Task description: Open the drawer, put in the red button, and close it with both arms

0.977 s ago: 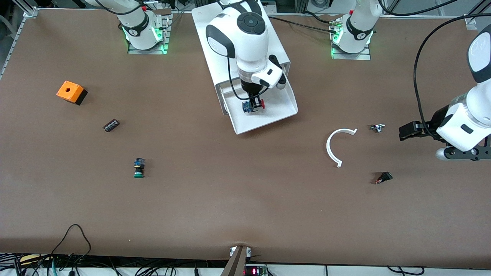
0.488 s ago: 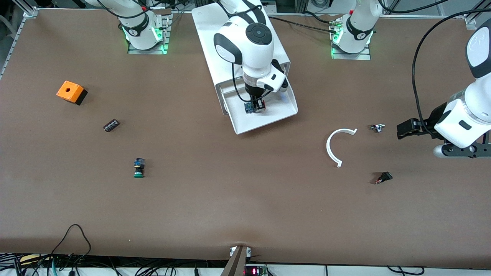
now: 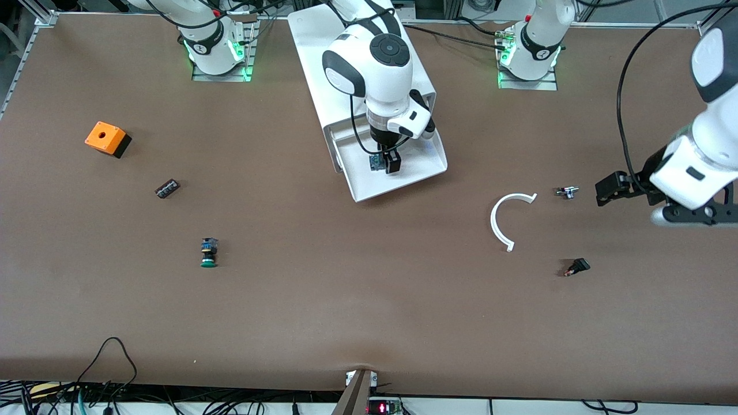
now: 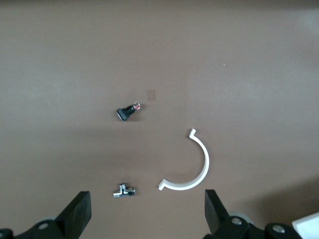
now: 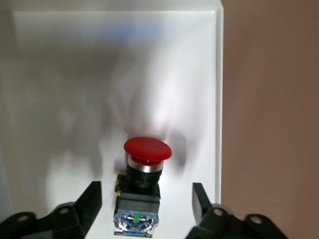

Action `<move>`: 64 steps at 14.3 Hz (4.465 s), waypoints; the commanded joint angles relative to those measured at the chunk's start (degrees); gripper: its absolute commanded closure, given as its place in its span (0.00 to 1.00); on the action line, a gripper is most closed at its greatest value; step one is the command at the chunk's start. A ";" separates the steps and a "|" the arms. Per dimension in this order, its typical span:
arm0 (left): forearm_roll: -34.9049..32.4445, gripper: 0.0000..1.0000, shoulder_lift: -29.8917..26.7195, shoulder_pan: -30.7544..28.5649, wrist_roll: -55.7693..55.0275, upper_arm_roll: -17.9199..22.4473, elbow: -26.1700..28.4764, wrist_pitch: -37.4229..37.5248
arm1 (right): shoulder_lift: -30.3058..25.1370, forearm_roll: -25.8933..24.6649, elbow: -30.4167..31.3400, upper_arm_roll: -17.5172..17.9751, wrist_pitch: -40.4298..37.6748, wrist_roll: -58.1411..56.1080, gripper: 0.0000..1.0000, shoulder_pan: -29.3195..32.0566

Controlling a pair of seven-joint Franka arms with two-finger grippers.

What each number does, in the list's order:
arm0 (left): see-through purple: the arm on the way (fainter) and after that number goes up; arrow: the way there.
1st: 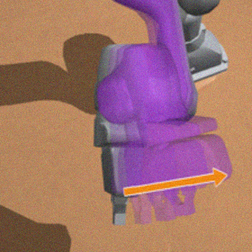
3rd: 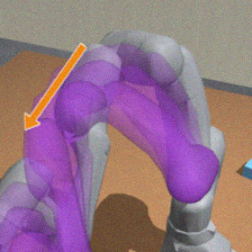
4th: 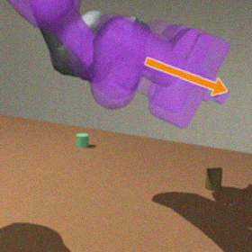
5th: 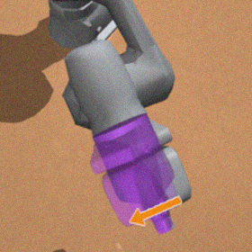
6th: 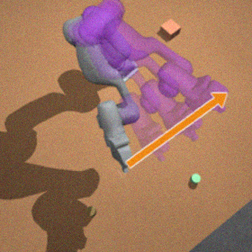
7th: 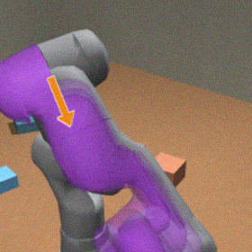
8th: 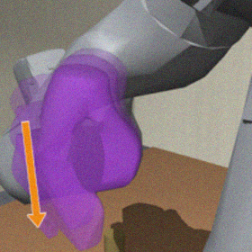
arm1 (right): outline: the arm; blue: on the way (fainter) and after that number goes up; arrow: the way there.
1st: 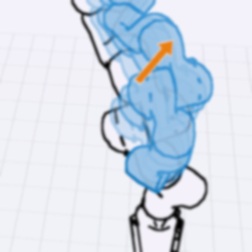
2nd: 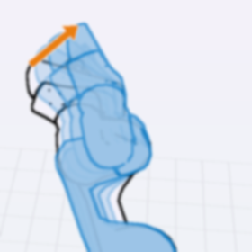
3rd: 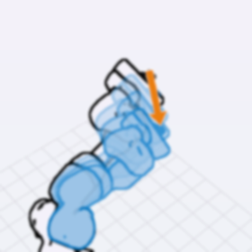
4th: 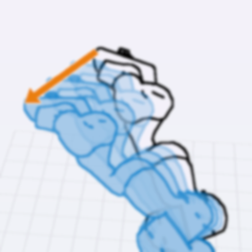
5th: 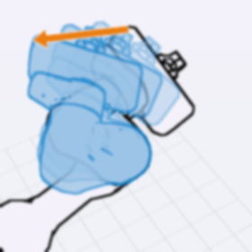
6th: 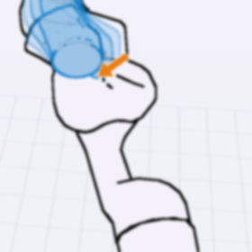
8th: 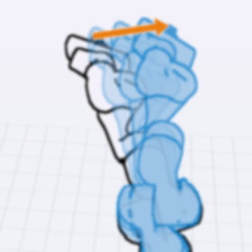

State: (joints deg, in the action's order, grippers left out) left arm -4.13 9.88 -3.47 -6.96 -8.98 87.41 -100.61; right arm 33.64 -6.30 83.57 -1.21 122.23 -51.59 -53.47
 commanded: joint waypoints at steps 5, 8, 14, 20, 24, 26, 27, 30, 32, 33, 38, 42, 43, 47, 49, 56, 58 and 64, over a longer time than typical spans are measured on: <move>1.49 0.00 -9.17 5.32 4.94 7.84 12.44 -2.94 | -1.30 8.38 -5.87 -6.94 -2.43 0.70 0.00 0.56; 1.49 0.00 -8.74 5.41 4.76 7.40 11.56 -0.56 | -3.49 10.69 -8.95 -10.12 -5.24 0.88 0.00 1.08; 1.49 0.00 -8.65 5.76 4.67 7.31 11.47 0.85 | -7.27 16.05 -9.66 -11.18 -5.60 5.36 0.00 6.62; 1.58 0.00 -8.56 6.11 4.85 7.31 10.59 4.80 | -12.36 17.02 -9.57 -11.18 -11.74 14.56 0.00 10.05; 1.58 0.00 -8.56 6.29 3.71 5.47 10.59 5.16 | -15.62 17.20 -9.05 -11.27 -16.22 22.31 0.00 13.38; 2.54 0.00 -8.47 6.29 1.78 5.38 10.59 5.86 | -18.16 17.20 -8.25 -11.27 -20.61 25.65 0.00 16.10; 4.02 0.00 -8.38 6.29 0.55 5.38 10.59 5.95 | -18.70 17.20 -8.16 -11.27 -21.94 26.88 0.00 18.03; 7.90 0.00 -4.80 6.81 -3.41 5.12 10.59 7.09 | -19.14 16.50 -5.80 -11.27 -22.65 29.88 0.00 23.48; 7.99 0.00 -0.06 8.04 -3.59 3.71 9.37 6.65 | -18.62 16.14 -3.78 -11.18 -22.56 30.84 0.00 27.96; 7.99 0.00 2.40 8.74 -3.68 3.62 7.79 6.83 | -18.53 16.14 -3.07 -11.18 -22.56 33.03 0.00 30.50; 7.99 0.00 12.43 15.85 -16.37 3.53 -0.38 4.90 | -18.61 10.87 0.27 -11.44 -24.41 39.29 0.00 34.92; 7.99 0.00 17.80 21.66 -32.40 3.53 -4.17 -0.70 | -18.79 7.09 0.36 -11.10 -24.41 36.49 0.00 40.62; 7.82 0.00 18.16 22.62 -33.81 3.53 -4.17 -3.69 | -19.05 7.18 0.36 -11.09 -24.41 33.78 0.00 41.68; 7.56 0.00 20.88 27.55 -34.79 3.53 -4.17 -8.72 | -22.47 7.70 3.60 -7.95 -23.97 28.04 0.00 47.91; 7.29 0.00 22.28 27.73 -35.06 3.53 -4.09 -11.96 | -24.23 7.70 5.63 -3.99 -23.71 28.04 0.00 51.78; 6.94 0.00 25.89 31.77 -42.08 3.44 -3.47 -19.09 | -24.59 7.70 3.70 -2.92 -24.50 27.60 0.00 53.38; 7.46 0.00 26.07 32.65 -42.96 3.36 -3.30 -18.58 | -24.59 7.70 3.70 -2.92 -24.85 27.60 0.00 53.56; 8.87 0.00 25.45 31.43 -41.56 -0.59 -2.94 -11.20 | -24.68 6.91 2.47 -2.83 -27.49 28.12 0.00 53.21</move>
State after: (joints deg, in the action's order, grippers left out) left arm 3.14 35.58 28.89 -49.12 -8.08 85.17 -114.78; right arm 9.58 1.44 86.47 -4.90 96.02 -23.10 -0.75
